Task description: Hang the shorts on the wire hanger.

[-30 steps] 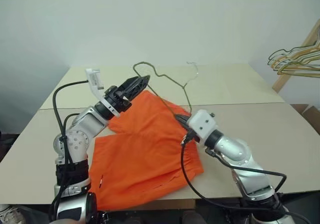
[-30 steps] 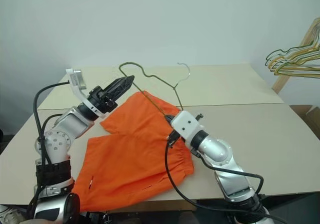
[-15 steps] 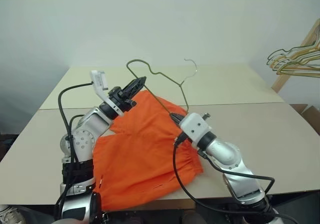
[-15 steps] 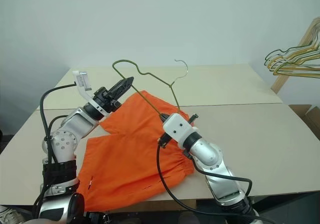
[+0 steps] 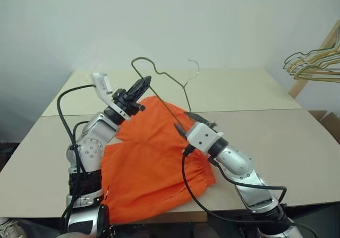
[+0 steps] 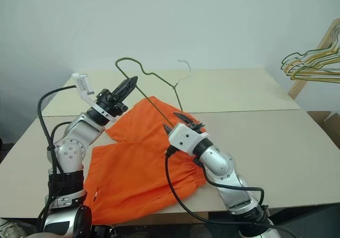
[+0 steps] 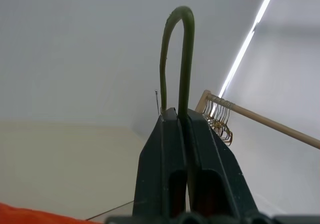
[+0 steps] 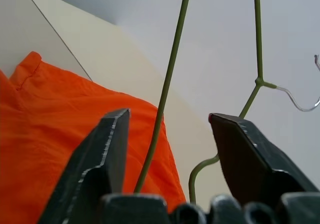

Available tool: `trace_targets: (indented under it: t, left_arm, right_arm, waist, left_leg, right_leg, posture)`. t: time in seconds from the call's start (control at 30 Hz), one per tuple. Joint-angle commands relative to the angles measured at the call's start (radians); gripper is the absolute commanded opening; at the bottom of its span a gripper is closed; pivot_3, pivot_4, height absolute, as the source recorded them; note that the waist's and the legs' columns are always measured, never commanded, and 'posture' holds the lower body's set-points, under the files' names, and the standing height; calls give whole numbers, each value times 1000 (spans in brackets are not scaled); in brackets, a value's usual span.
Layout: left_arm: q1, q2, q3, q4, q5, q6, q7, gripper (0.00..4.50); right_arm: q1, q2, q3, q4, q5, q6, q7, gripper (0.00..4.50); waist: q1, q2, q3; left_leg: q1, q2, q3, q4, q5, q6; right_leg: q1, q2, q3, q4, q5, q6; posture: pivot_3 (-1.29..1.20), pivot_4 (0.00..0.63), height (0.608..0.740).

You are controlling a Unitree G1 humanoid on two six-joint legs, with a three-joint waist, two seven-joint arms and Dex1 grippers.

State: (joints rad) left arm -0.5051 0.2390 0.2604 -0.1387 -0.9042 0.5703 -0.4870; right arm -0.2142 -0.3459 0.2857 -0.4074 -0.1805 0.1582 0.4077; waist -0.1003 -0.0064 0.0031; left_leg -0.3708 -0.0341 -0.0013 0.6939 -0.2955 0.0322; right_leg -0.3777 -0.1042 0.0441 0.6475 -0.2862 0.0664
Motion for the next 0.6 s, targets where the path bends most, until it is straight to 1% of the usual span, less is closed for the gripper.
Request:
trace_targets:
  t: [0.03,0.13,0.17,0.2,0.23,0.3,0.33,0.4,0.5,0.57,0.6]
  left_arm:
    - [-44,53,54,-17,-56,-20,-88,0]
    - [-45,156,94,-38,-142,9,-272,0]
    - [-45,189,104,-42,-169,14,-336,0]
    - [-49,223,119,-42,-206,31,-389,0]
    - [-56,249,134,-33,-246,51,-431,0]
    - [-74,289,162,-10,-316,83,-502,0]
    - [-83,306,173,0,-346,98,-532,0]
    - [-97,324,182,15,-374,111,-571,0]
    - [-105,324,171,23,-375,110,-586,0]
    - [-102,314,160,16,-369,106,-591,0]
    - [-97,305,154,8,-364,100,-587,0]
  right_arm:
    - [4,-14,-166,-118,326,171,151,3899]
    - [-43,-131,-361,-108,694,471,314,3899]
    - [-63,-177,-410,-81,799,556,365,3899]
    - [-95,-226,-462,-19,934,683,416,3899]
    - [-118,-274,-490,42,1025,779,472,3899]
    - [-135,-357,-487,124,1089,850,585,3899]
    - [-135,-394,-467,155,1090,849,649,3899]
    - [-147,-432,-426,204,1091,845,738,3899]
    - [-199,-435,-375,229,1124,878,820,3899]
    - [-235,-412,-361,226,1154,901,829,3899]
    - [-257,-390,-360,227,1165,911,805,3899]
  waist:
    - [-1,0,0]
    - [-3,-1,1]
    - [-4,-1,1]
    - [-6,-1,1]
    - [-8,-1,1]
    - [-9,-1,1]
    - [-8,-1,1]
    - [-8,-1,1]
    - [-7,-1,1]
    - [-8,-1,1]
    - [-8,-1,1]
  left_leg:
    - [0,0,0,0,0,0]
    - [0,1,-1,0,-2,3]
    - [0,1,-1,0,-4,8]
    - [0,1,-1,1,-5,9]
    - [0,1,-1,0,-6,10]
    - [1,3,-2,0,-6,10]
    - [2,3,-2,0,-6,11]
    - [2,4,-2,0,-6,11]
    - [2,3,-2,1,-7,12]
    - [2,3,-1,1,-7,12]
    - [2,3,-1,1,-7,12]
  right_leg:
    - [0,0,0,0,0,0]
    - [1,0,-1,0,0,0]
    - [1,0,-1,-1,0,0]
    - [1,0,-1,-1,0,0]
    - [2,-1,-1,-1,0,0]
    - [4,-1,-3,-3,0,-1]
    - [6,-1,-3,-5,-1,-1]
    - [6,-1,-4,-6,-1,-1]
    - [7,-1,-3,-6,-1,-1]
    - [7,-1,-2,-6,-1,-1]
    - [7,-1,-2,-5,-1,-1]
  posture:
    - [-138,0,740]
    - [-140,0,740]
    - [-144,0,740]
    - [-145,0,740]
    - [-144,0,740]
    - [-145,0,740]
    - [-145,0,740]
    - [-140,0,740]
    - [-130,0,740]
    - [-125,0,740]
    - [-124,0,740]
